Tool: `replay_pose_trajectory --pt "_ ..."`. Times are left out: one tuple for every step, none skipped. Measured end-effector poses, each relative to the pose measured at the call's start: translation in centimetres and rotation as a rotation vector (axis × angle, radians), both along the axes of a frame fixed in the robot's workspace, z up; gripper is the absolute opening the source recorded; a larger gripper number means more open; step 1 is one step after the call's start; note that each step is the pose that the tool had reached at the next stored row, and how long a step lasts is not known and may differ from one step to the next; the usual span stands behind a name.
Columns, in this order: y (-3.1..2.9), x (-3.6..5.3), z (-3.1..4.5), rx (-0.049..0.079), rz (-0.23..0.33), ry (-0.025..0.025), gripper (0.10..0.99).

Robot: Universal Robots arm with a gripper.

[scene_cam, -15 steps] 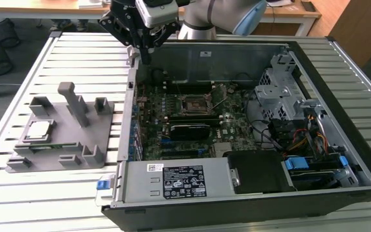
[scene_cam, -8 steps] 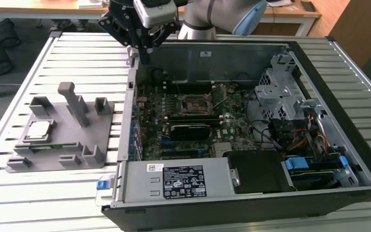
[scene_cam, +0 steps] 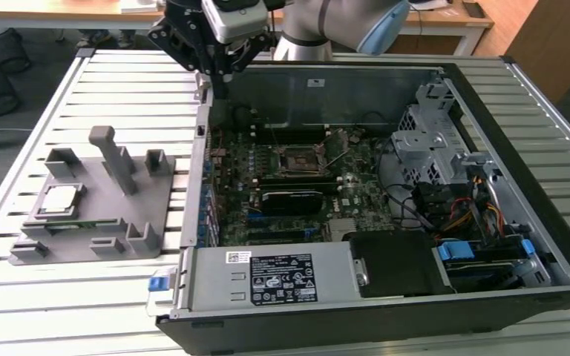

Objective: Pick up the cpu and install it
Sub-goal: 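Reach for the cpu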

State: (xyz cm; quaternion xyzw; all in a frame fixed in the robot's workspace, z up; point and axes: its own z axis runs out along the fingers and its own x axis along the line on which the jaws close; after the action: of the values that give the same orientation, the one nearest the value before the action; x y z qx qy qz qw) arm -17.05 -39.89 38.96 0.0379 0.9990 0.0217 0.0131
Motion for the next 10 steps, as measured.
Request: replay_pose_trajectory --pt "0.0 -0.04 0.0 0.0 0.0 0.0 0.106" --pt "0.0 -0.07 0.0 0.0 0.0 0.0001 0.106" --pt "0.0 -0.11 -0.01 0.0 0.0 0.0 0.106" --pt "0.0 -0.14 -0.01 0.0 0.0 0.0 0.106" --pt "0.0 -0.18 -0.02 0.0 0.0 0.0001 0.106" --pt "0.0 -0.21 -0.02 0.0 0.0 0.0001 0.106" --pt "0.0 -0.25 -0.03 0.0 0.0 0.0001 0.106" --pt "0.0 -0.29 -0.03 0.0 0.0 0.0001 0.106" --pt "0.0 -0.32 -0.03 0.0 0.0 0.0 0.106" --pt "0.0 -0.35 -0.04 0.0 0.0 0.0001 0.106"
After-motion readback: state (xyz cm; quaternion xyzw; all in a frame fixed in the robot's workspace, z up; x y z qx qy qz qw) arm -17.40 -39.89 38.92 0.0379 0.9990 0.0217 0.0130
